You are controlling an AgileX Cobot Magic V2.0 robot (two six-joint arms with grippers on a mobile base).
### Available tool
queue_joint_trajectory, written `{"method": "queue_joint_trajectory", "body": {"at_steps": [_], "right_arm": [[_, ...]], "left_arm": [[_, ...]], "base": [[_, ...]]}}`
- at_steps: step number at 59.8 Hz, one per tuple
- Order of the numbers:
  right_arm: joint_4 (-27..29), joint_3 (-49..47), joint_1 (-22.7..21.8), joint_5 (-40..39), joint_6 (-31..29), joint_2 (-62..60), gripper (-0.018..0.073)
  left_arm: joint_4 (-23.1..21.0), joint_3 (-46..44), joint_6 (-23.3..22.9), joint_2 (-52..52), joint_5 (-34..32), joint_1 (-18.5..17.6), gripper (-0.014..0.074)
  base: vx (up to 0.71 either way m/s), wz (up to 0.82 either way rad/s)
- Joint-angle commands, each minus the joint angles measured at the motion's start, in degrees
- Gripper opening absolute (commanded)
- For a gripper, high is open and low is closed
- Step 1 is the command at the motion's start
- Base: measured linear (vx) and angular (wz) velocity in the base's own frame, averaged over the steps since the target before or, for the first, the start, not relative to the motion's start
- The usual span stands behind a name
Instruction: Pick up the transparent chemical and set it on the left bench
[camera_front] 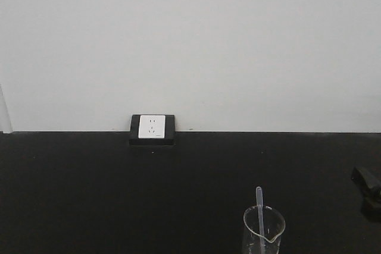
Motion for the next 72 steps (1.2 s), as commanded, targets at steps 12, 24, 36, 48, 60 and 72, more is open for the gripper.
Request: {"method": "queue_joint_trajectory", "body": {"at_steps": [12,24,36,48,60,72], "right_arm": [[-21.0,-4.4,-0.2,-34.2,18.9,10.6,0.0673],[-29.5,-11.6,-0.2,-37.9,22.9,23.6,0.0587],[-40.3,-17.9,-0.2,-38.3,23.4,35.3,0.0562],[-44.2,-20.9,-0.2,-43.1,25.7,45.1,0.0562],[-44.2,-23.2,-0.2,-46.5,26.8,51.1,0.0562],[-44.6,-26.1,-0.2,-46.9,29.2,54.6,0.0562]], "left_arm": [[0.0,0.9,-0.4,-1.1,-4.5,-0.1,-0.0003],[0.0,0.9,-0.4,-1.1,-4.5,-0.1,-0.0003],[0.0,0.9,-0.4,-1.1,-4.5,-0.1,-0.0003],[0.0,0.9,-0.4,-1.1,-4.5,-0.1,-0.0003],[0.0,0.9,-0.4,-1.1,-4.5,-0.1,-0.0003],[0.0,0.9,-0.4,-1.1,-4.5,-0.1,-0.0003]], "base": [[0.0,0.0],[0.0,0.0],[0.0,0.0],[0.0,0.0],[0.0,0.0],[0.0,0.0]]}}
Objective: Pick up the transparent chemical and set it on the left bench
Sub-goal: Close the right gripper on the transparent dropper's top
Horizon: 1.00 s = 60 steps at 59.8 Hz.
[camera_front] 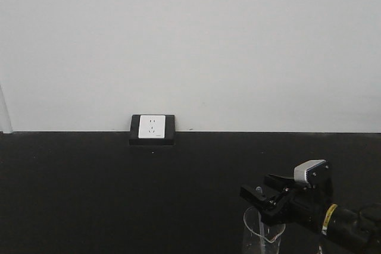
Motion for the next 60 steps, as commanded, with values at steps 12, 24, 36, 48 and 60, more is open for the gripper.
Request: {"method": "queue_joint_trajectory", "body": {"at_steps": [12,24,36,48,60], "right_arm": [[-0.7,-2.5,-0.2,-3.6,2.2,-1.3,0.0512],[-1.3,-2.5,-0.2,-3.4,2.3,-1.3,0.038],[-1.4,-2.5,-0.2,-2.5,2.3,-1.3,0.0158],[-1.4,-2.5,-0.2,-2.1,2.3,-1.3,-0.0014],[-1.2,-2.5,-0.2,-2.9,2.3,-3.6,-0.0007]], "left_arm": [[0.0,0.9,-0.4,-1.1,-4.5,-0.1,-0.0003],[0.0,0.9,-0.4,-1.1,-4.5,-0.1,-0.0003],[0.0,0.9,-0.4,-1.1,-4.5,-0.1,-0.0003],[0.0,0.9,-0.4,-1.1,-4.5,-0.1,-0.0003],[0.0,0.9,-0.4,-1.1,-4.5,-0.1,-0.0003]], "base": [[0.0,0.0],[0.0,0.0],[0.0,0.0],[0.0,0.0],[0.0,0.0]]}}
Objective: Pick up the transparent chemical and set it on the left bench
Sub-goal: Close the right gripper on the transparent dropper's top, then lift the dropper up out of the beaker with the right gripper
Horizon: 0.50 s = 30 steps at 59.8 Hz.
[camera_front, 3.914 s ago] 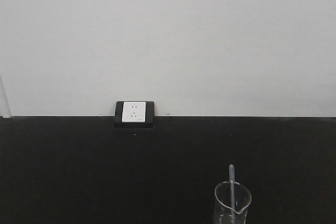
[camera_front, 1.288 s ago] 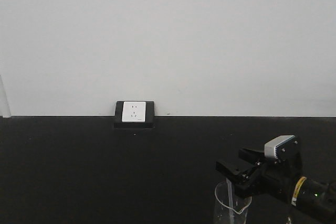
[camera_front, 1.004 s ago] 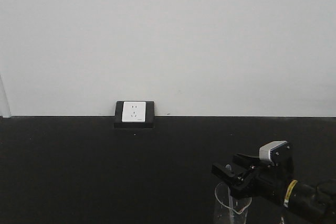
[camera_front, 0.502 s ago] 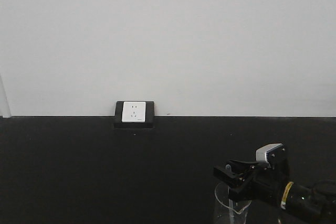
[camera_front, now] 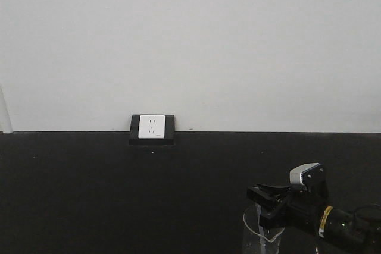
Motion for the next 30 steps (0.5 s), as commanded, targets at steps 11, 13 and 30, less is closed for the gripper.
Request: {"method": "queue_joint_trajectory", "body": {"at_steps": [11,13,30], "right_arm": [[1.7,-1.5,-0.2,-4.3,-0.4,-11.8,-0.0004],[1.7,-1.5,-0.2,-4.3,-0.4,-13.7,-0.0004],[-1.4,-1.5,-0.2,1.9,3.6,-32.7,-0.0004]], "left_arm": [[0.0,0.9,-0.4,-1.1,-4.5,-0.1,-0.0003],[0.0,0.9,-0.4,-1.1,-4.5,-0.1,-0.0003],[0.0,0.9,-0.4,-1.1,-4.5,-0.1,-0.0003]], "base": [[0.0,0.0],[0.0,0.0],[0.0,0.0]]}}
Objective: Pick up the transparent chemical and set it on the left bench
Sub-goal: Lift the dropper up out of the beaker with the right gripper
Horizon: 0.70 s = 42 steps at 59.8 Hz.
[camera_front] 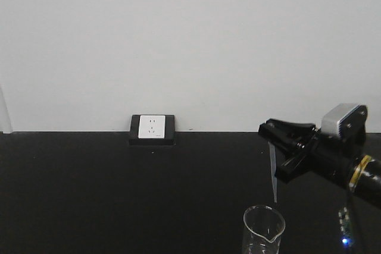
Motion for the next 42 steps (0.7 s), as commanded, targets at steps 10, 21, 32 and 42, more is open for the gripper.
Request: {"method": "queue_joint_trajectory", "body": {"at_steps": [10,21,32,42], "right_arm": [[-12.3,-1.5,-0.2,18.9,21.4,-21.8,-0.0003],[-41.0,-1.3,-0.2,23.9,48.1,-32.8,-0.0004],[-46.8,0.6,-0.3,25.5,60.3,-38.1,-0.0003],[-46.8,1.4,-0.3,28.9,60.3,-39.3,-0.0003]], "left_arm": [[0.0,0.9,-0.4,-1.1,-4.5,-0.1,-0.0003],[0.0,0.9,-0.4,-1.1,-4.5,-0.1,-0.0003],[0.0,0.9,-0.4,-1.1,-4.5,-0.1,-0.0003],[0.0,0.9,-0.4,-1.1,-4.5,-0.1,-0.0003]], "base": [[0.0,0.0],[0.0,0.0],[0.0,0.0],[0.0,0.0]]}}
